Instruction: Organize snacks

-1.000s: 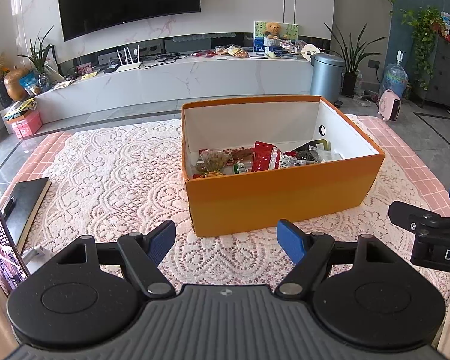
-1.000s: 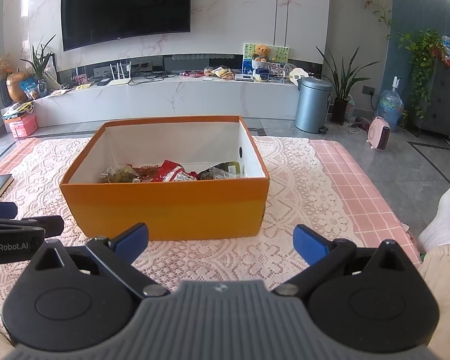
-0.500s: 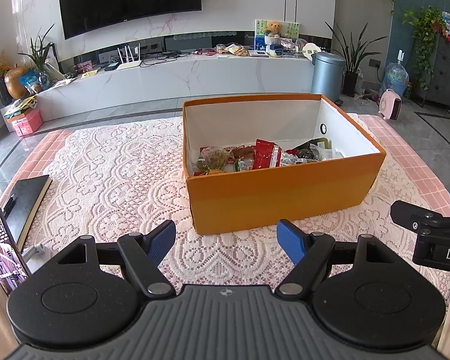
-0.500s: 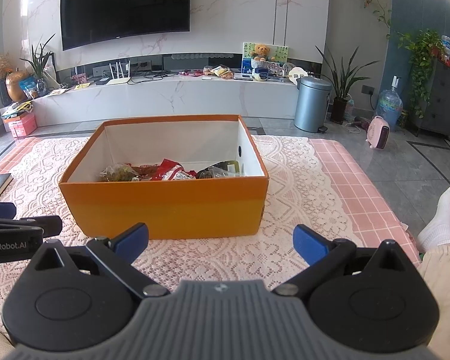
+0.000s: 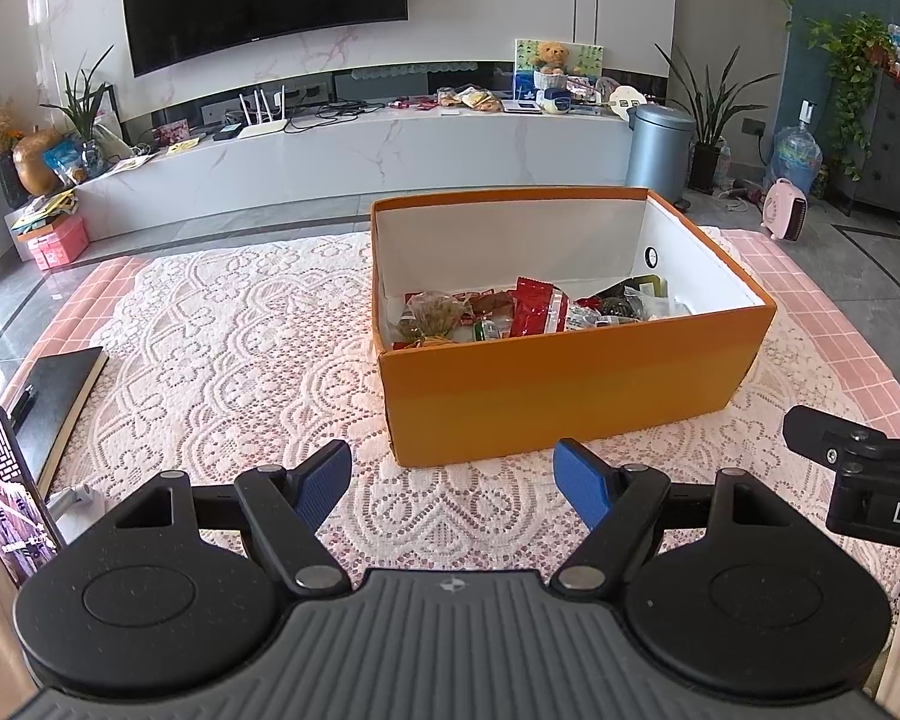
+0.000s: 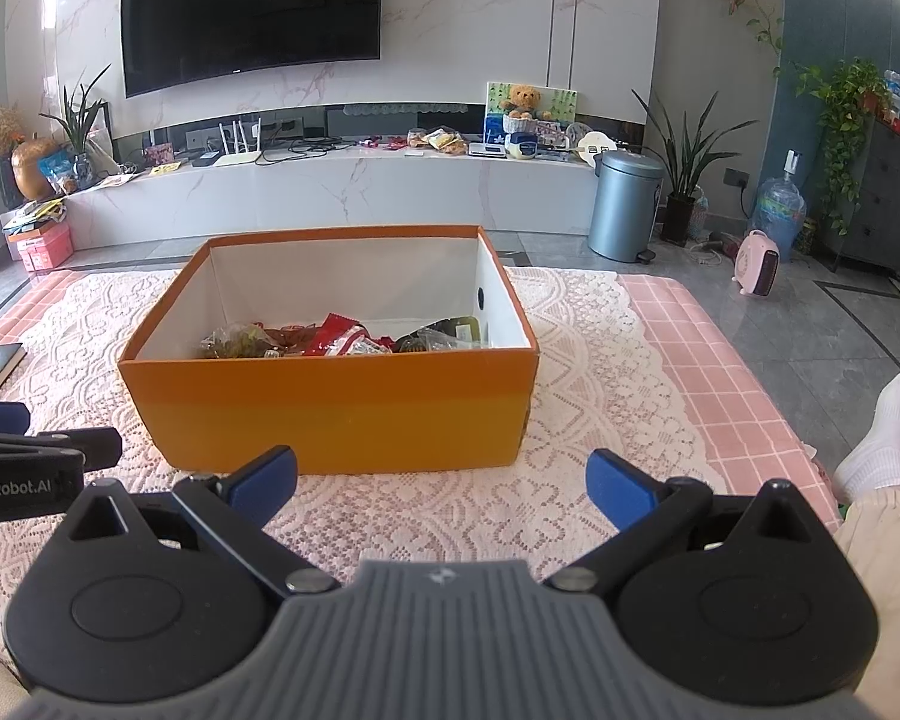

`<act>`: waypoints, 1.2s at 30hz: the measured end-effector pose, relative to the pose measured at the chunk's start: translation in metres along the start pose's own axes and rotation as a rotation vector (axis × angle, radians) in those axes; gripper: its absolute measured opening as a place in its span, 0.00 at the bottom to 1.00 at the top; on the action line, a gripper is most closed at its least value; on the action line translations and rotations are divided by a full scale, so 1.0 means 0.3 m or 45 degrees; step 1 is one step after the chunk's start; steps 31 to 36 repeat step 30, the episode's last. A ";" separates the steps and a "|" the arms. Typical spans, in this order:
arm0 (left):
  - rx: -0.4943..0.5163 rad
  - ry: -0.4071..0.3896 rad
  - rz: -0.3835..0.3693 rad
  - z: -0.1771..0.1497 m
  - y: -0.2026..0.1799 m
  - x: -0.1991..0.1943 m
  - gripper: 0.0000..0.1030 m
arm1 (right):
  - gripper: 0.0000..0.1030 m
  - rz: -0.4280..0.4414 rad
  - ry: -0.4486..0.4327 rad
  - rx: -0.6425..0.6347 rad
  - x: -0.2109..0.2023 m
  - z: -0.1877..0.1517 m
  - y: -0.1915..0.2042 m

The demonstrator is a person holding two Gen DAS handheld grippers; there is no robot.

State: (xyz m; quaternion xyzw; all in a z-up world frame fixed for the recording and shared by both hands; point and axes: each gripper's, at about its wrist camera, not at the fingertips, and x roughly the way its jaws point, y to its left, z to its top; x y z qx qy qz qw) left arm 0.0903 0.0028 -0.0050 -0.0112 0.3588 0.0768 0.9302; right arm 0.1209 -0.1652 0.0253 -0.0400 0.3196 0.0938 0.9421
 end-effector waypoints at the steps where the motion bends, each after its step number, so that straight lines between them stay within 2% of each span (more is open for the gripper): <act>1: -0.001 0.000 0.000 0.000 0.000 0.000 0.87 | 0.97 0.000 0.001 -0.001 0.002 -0.001 0.001; 36: 0.007 -0.016 -0.010 0.010 -0.005 -0.019 0.87 | 0.97 0.003 0.014 0.000 0.005 -0.003 0.006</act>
